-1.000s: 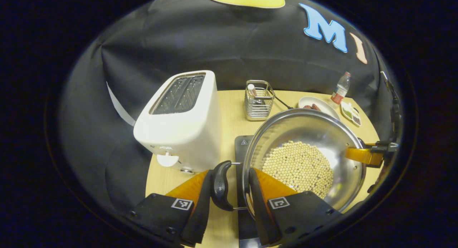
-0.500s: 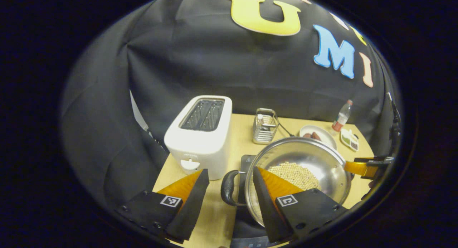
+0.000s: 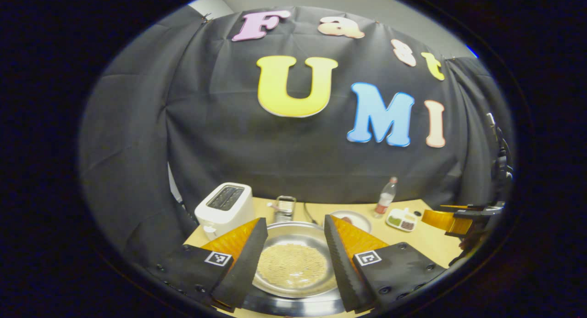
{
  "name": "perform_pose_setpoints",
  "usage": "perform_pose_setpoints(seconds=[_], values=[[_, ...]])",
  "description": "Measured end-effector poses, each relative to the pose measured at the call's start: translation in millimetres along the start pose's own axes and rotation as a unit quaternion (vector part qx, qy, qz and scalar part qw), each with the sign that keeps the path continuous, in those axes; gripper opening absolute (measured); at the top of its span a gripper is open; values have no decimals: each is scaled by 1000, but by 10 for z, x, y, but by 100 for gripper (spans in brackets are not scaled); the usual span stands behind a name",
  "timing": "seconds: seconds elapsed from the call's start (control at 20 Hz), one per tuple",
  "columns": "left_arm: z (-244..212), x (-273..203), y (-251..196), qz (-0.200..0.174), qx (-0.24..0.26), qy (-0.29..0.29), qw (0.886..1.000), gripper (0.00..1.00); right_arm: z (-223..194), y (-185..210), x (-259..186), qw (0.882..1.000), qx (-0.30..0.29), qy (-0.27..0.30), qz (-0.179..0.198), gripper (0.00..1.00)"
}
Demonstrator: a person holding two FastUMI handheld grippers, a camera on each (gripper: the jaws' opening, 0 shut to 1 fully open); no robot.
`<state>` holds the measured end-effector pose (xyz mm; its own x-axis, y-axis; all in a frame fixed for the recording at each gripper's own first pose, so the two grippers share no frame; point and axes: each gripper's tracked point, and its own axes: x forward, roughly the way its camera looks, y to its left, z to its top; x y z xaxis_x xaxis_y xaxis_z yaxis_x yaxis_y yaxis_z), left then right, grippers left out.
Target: First push the handle of the pot to place it horizontally, then grasp the pot with both hands and set it on the induction cooktop.
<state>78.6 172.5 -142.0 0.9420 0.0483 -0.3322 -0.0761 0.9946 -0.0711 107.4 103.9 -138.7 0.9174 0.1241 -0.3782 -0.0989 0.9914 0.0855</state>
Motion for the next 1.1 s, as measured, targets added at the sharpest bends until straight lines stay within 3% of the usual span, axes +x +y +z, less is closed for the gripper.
perform_pose_setpoints(seconds=[0.1, 0.15, 0.2, 0.25, 0.3, 0.6, 1.05, 1.1], values=[[242, -226, -405, -8, 6, -34, 999, 84, 306, -239, -327, 999, -4, -40, -8, 83], [369, -306, -605, -15, 8, -51, 999, 84, 432, -329, -481, 998, -7, -59, -10, 77], [467, -395, -784, -22, 7, -68, 997, 84, 532, -429, -623, 997, -11, -76, -14, 92], [538, -511, -950, -26, 5, -84, 996, 85, 620, -545, -773, 995, -14, -94, -18, 92], [627, -590, -1075, -29, 7, -97, 995, 100, 693, -650, -901, 994, -17, -107, -23, 92], [857, -1172, -1522, -15, 13, -135, 991, 98, 817, -1108, -1530, 989, -14, -143, -22, 92], [846, -1476, -1698, 5, 15, -137, 990, 100, 936, -1374, -1703, 987, -9, -157, -7, 92], [872, -1496, -1716, -4, 18, -144, 989, 94, 949, -1372, -1719, 987, -8, -162, -11, 92]])
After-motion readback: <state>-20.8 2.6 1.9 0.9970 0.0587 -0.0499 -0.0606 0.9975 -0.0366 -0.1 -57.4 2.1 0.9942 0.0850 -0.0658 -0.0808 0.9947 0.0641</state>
